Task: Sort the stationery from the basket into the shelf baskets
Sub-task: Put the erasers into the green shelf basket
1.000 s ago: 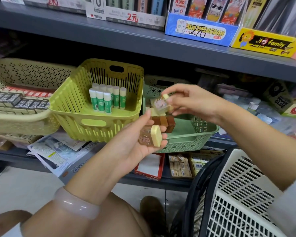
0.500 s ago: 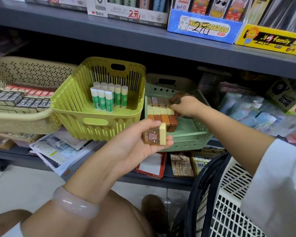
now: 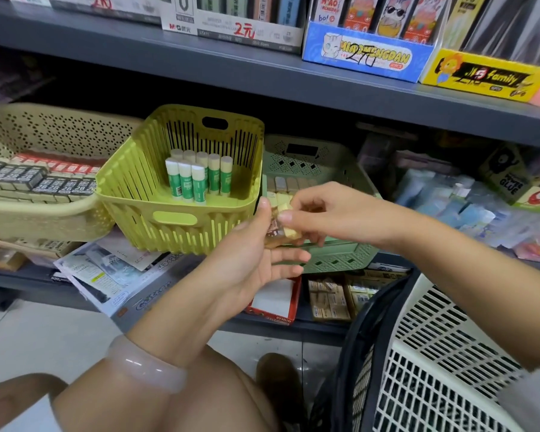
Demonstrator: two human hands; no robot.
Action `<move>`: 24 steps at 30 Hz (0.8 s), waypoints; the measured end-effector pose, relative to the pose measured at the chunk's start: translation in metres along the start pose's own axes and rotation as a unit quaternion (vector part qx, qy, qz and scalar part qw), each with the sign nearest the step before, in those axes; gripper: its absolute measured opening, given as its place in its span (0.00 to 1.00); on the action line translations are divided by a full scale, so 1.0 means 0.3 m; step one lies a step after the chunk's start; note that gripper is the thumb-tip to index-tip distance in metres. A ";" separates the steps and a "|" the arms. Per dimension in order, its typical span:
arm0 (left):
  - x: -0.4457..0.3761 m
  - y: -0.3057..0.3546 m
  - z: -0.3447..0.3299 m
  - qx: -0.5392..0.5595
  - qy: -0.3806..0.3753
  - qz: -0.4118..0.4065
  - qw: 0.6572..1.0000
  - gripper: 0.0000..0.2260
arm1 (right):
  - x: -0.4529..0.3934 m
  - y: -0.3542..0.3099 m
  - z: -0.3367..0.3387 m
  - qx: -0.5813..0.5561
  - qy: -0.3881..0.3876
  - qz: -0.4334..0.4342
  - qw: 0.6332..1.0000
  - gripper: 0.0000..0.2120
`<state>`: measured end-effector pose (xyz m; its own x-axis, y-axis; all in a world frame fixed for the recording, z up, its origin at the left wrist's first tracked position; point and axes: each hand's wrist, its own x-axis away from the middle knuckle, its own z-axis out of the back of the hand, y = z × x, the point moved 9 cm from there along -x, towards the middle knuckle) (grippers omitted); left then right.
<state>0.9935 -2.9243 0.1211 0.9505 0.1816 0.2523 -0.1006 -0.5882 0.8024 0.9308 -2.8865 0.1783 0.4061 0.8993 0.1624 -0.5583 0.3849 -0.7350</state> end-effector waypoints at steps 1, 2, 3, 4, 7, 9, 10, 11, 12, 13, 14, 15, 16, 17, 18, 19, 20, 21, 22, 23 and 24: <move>-0.001 -0.003 -0.006 -0.003 -0.003 0.002 1.000 0.23 | 0.001 0.002 -0.005 -0.003 0.005 -0.006 1.000 0.15; 0.000 -0.006 -0.010 -0.008 -0.005 0.003 1.000 0.23 | 0.000 0.010 -0.003 -0.019 0.012 -0.014 1.000 0.14; 0.000 -0.009 -0.014 -0.013 -0.010 0.006 1.000 0.22 | -0.002 0.021 0.006 -0.045 0.023 -0.026 0.998 0.12; -0.001 -0.010 -0.017 -0.016 -0.016 0.006 1.000 0.20 | -0.008 0.040 0.028 -0.071 0.042 -0.039 0.996 0.10; -0.003 -0.010 -0.018 -0.004 -0.033 0.004 0.999 0.13 | -0.032 0.124 0.156 -0.134 0.163 -0.079 0.974 0.05; -0.005 -0.011 -0.012 -0.003 -0.040 0.003 0.999 0.15 | -0.054 0.206 0.251 -0.103 0.245 -0.116 0.957 0.09; -0.007 -0.014 -0.011 -0.010 -0.044 0.003 0.999 0.15 | -0.067 0.250 0.287 -0.050 0.266 -0.149 0.951 0.12; -0.008 -0.016 -0.011 -0.017 -0.047 0.004 0.999 0.14 | -0.081 0.291 0.307 0.013 0.265 -0.188 0.946 0.15; -0.009 -0.018 -0.009 -0.024 -0.048 0.004 0.999 0.14 | -0.095 0.331 0.310 0.070 0.247 -0.227 0.940 0.16; -0.012 -0.020 -0.007 -0.029 -0.046 0.005 0.998 0.13 | -0.110 0.363 0.301 0.120 0.217 -0.259 0.933 0.18; -0.014 -0.020 -0.004 -0.031 -0.045 0.004 0.999 0.13 | -0.125 0.388 0.288 0.170 0.188 -0.284 0.925 0.19; -0.016 -0.021 -0.002 -0.030 -0.045 0.004 0.999 0.13 | -0.139 0.400 0.277 0.216 0.168 -0.298 0.915 0.19; -0.018 -0.021 0.000 -0.030 -0.045 0.003 0.999 0.13 | -0.155 0.405 0.268 0.250 0.157 -0.305 0.906 0.19; -0.019 -0.020 0.000 -0.031 -0.047 0.002 0.998 0.13 | -0.169 0.409 0.258 0.263 0.148 -0.308 0.902 0.20; -0.020 -0.019 0.001 -0.032 -0.048 0.000 0.998 0.13 | -0.184 0.417 0.246 0.262 0.138 -0.312 0.903 0.20; -0.020 -0.019 0.001 -0.033 -0.049 0.000 0.998 0.13 | -0.194 0.425 0.234 0.252 0.128 -0.317 0.905 0.21; -0.021 -0.019 0.002 -0.033 -0.050 -0.001 0.998 0.12 | -0.199 0.430 0.224 0.236 0.122 -0.325 0.908 0.22; -0.022 -0.020 0.002 -0.033 -0.050 -0.002 0.998 0.12 | -0.200 0.445 0.221 0.215 0.124 -0.335 0.909 0.21; -0.022 -0.021 0.003 -0.034 -0.049 -0.003 0.998 0.12 | -0.199 0.460 0.224 0.186 0.134 -0.341 0.911 0.20; -0.023 -0.022 0.004 -0.035 -0.049 -0.004 0.998 0.12 | -0.194 0.467 0.230 0.155 0.147 -0.339 0.916 0.17; -0.023 -0.022 0.005 -0.037 -0.049 -0.005 0.998 0.12 | -0.188 0.474 0.238 0.127 0.160 -0.326 0.923 0.14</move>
<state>0.9880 -2.9228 0.1132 0.9754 0.1063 0.1932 -0.1097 -0.5262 0.8433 0.7768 -2.8677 0.1118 0.8861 0.3671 0.2829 -0.2543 0.8954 -0.3655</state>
